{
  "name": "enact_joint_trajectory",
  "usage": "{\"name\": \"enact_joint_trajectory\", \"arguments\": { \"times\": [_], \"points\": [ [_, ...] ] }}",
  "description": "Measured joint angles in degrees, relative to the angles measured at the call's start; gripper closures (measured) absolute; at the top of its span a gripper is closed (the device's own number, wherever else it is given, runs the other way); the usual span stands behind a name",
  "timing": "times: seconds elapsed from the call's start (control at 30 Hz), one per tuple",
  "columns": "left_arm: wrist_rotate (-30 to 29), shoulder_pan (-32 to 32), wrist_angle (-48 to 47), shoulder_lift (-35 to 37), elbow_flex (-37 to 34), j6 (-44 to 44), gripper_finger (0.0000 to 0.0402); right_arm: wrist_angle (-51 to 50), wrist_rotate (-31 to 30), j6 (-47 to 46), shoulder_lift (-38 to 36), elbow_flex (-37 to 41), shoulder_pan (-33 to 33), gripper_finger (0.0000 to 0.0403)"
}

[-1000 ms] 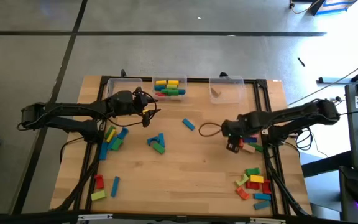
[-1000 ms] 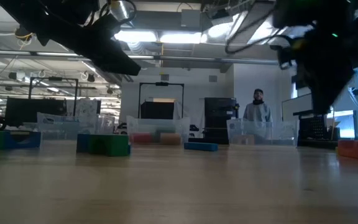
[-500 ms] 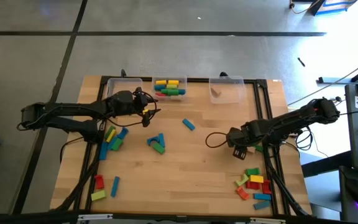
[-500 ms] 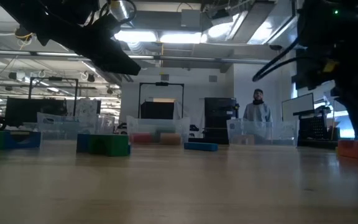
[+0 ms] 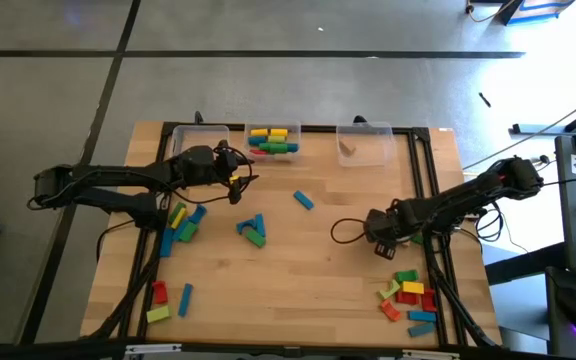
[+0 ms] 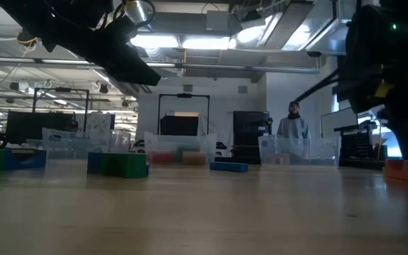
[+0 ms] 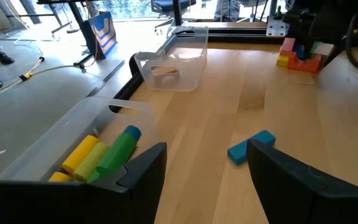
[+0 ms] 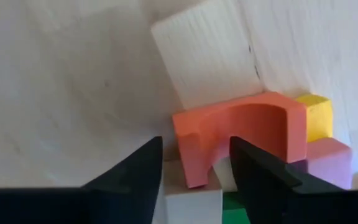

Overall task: Sort blocks by size
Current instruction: Put the orange arch block into the right transparent bin

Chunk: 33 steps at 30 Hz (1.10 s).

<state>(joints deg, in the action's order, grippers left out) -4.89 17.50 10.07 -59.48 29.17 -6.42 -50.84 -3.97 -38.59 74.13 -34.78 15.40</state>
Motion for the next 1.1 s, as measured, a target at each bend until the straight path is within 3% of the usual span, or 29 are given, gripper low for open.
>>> {"name": "enact_joint_trajectory", "arguments": {
  "times": [0.3,0.5,0.73,1.1],
  "points": [
    [0.0,0.0,0.1,0.0,0.0,-0.2,0.0185,1.2,-0.3,-0.5,-0.1,1.5,0.0,0.0363],
    [0.0,0.0,0.1,0.0,0.0,0.0,0.0185,0.1,-0.6,0.0,0.1,-1.7,0.0,0.0363],
    [0.0,0.0,0.0,0.0,0.0,-0.1,0.0185,-4.3,-5.7,4.3,0.1,-9.4,-0.7,0.0363],
    [0.0,0.0,0.0,0.0,0.0,-0.1,0.0185,-5.0,-11.1,15.8,0.0,-15.8,-12.5,0.0363]
  ]
}}
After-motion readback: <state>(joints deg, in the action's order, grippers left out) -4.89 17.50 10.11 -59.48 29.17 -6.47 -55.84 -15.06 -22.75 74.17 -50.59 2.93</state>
